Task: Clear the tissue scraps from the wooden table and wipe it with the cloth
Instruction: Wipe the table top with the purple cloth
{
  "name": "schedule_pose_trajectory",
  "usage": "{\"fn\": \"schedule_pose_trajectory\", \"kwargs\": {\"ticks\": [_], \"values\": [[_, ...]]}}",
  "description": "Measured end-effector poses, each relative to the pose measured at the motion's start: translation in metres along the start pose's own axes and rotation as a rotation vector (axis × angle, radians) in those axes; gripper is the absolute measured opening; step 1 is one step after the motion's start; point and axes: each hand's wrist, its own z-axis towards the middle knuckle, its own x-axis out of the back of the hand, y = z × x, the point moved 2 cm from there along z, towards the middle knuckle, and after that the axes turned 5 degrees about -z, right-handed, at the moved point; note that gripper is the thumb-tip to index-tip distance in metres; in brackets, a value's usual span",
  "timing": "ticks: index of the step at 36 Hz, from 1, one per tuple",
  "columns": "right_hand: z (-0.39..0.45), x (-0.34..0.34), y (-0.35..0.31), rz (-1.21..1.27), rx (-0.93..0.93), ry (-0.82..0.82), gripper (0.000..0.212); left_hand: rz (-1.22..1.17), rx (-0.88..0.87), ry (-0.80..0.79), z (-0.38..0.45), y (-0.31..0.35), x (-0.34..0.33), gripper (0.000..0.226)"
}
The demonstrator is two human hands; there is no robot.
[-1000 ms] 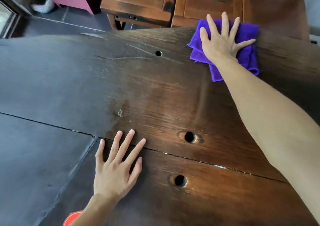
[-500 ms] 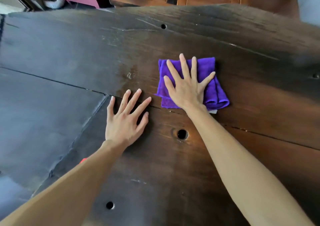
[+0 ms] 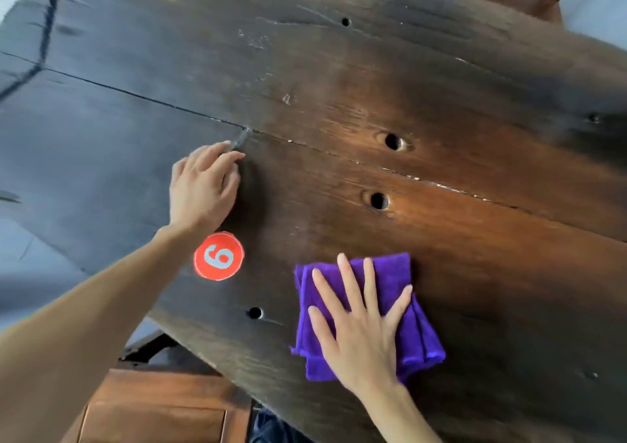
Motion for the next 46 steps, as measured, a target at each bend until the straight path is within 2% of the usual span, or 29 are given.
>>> {"fn": "schedule_pose_trajectory", "kwargs": {"ticks": [4, 8, 16, 20, 30, 39, 46], "values": [[-0.069, -0.014, -0.023, -0.016, -0.001, -0.06, 0.064, 0.095, 0.107, 0.028, -0.015, -0.041, 0.026, 0.035], [-0.103, -0.02, -0.035, -0.06, 0.018, -0.089, 0.07, 0.179, 0.153, -0.011, -0.018, -0.07, 0.043, 0.044], [-0.076, -0.013, -0.045, -0.026, -0.04, -0.103, 0.069, 0.239, 0.157, -0.112, -0.006, -0.101, 0.045, 0.052], [-0.025, -0.003, -0.05, -0.005, -0.053, -0.098, 0.057, 0.253, 0.212, -0.144, 0.003, -0.112, 0.039, 0.054], [0.158, 0.033, -0.039, -0.029, -0.028, 0.07, 0.056, 0.315, 0.25, -0.158, 0.008, -0.121, 0.033, 0.057], [0.339, 0.082, 0.006, 0.045, -0.071, 0.114, 0.056, 0.291, 0.249, -0.169, 0.012, -0.116, 0.041, 0.055], [0.46, 0.117, 0.045, 0.062, -0.191, 0.141, 0.061, 0.323, 0.248, -0.171, 0.012, -0.12, 0.039, 0.056]]}}
